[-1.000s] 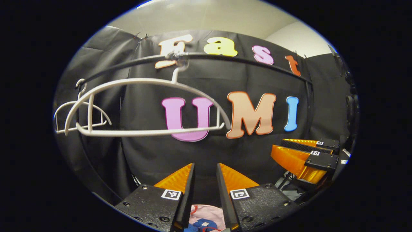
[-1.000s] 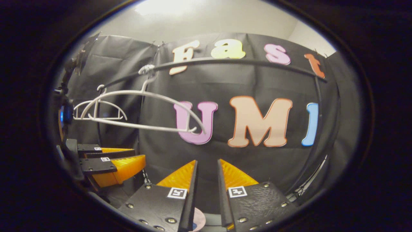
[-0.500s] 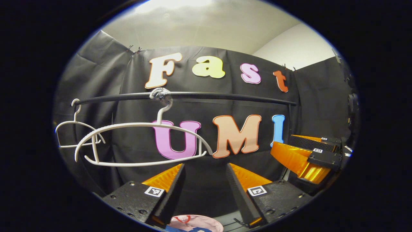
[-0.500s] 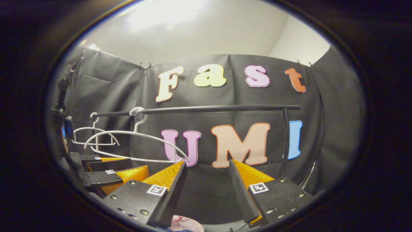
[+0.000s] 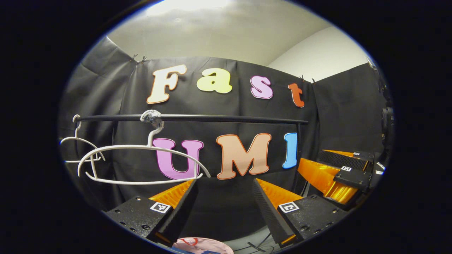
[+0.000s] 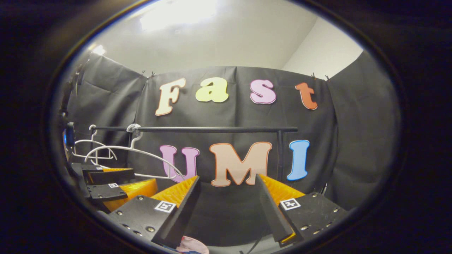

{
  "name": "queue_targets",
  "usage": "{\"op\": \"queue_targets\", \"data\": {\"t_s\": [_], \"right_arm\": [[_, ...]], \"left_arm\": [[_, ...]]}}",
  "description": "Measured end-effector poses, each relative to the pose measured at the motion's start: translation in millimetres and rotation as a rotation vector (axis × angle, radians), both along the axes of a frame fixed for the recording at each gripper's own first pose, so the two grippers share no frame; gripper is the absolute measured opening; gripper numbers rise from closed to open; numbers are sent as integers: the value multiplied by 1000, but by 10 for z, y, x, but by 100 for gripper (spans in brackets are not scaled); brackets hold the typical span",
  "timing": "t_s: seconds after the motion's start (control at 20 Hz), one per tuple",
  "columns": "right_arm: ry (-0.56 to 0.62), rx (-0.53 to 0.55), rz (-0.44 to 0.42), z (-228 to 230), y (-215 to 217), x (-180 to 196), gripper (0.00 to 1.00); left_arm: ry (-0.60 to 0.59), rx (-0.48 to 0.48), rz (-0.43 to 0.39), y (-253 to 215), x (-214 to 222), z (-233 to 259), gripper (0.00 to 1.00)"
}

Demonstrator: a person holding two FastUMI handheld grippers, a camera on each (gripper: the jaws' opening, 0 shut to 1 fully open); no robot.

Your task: Grasp the clothes on the hanger with both hands and then place them into the laundry hamper below.

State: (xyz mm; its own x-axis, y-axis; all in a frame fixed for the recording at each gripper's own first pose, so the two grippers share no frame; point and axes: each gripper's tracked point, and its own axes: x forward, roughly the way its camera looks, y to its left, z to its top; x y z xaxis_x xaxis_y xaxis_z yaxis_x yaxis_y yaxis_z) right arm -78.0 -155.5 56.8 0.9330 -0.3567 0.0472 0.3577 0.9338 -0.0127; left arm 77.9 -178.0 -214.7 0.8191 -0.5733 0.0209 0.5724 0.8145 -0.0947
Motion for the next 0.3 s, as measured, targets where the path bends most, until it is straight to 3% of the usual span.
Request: {"op": "queue_targets", "data": {"t_s": [0.2,0.25,0.3], "right_arm": [[-2,-2,42,6,-273,-133,92],[-2,4,54,-1,-361,-179,89],[-3,11,63,-3,-454,-215,92]], "left_arm": [[-8,0,54,-245,-110,92,95],[-11,-1,72,-315,-144,103,95],[-12,-3,87,-397,-181,98,92]]}}
